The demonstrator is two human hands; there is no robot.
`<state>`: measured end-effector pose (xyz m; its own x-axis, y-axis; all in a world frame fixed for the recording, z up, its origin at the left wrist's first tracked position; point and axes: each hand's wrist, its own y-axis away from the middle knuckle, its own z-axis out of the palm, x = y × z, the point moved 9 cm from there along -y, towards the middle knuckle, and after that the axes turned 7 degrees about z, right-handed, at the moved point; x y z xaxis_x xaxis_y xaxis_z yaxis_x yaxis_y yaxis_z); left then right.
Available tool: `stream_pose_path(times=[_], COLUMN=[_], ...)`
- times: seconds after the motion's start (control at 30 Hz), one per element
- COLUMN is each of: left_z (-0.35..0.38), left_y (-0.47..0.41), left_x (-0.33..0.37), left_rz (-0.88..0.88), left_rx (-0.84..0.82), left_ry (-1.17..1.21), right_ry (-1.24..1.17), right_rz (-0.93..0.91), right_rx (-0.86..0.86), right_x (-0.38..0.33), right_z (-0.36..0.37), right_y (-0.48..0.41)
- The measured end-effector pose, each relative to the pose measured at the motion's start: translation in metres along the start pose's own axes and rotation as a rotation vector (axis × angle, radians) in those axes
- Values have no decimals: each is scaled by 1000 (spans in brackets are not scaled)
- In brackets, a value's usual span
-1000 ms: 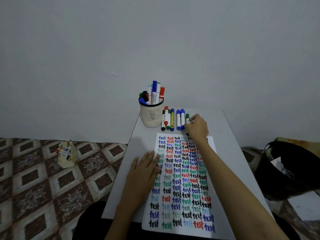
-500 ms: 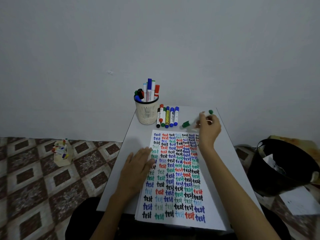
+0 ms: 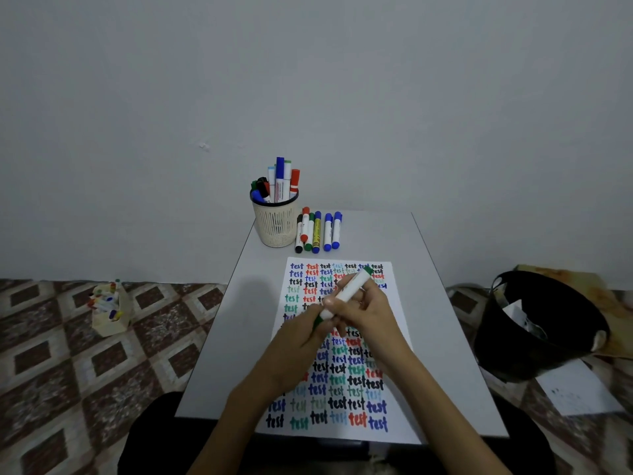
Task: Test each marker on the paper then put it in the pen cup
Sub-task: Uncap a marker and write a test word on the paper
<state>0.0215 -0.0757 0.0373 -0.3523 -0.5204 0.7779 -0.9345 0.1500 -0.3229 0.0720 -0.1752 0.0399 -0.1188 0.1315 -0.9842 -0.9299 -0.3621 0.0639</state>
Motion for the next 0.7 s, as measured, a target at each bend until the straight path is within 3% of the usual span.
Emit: stream_pose_path(times=[0.2,0.4,0.7], left_z=[9,15,8], left_y=[3,3,-1], left_x=[-7,2,8], left_rz=[-58,-47,24], left_rx=[-60,48,144], left_ry=[97,256,235], right_ry=[31,-101,-175], right_rz=[15,23,-11], right_rx=[-107,-154,-229], right_x=[0,-2,-2], right_z=[2,0,3], right_y=[4,4,1])
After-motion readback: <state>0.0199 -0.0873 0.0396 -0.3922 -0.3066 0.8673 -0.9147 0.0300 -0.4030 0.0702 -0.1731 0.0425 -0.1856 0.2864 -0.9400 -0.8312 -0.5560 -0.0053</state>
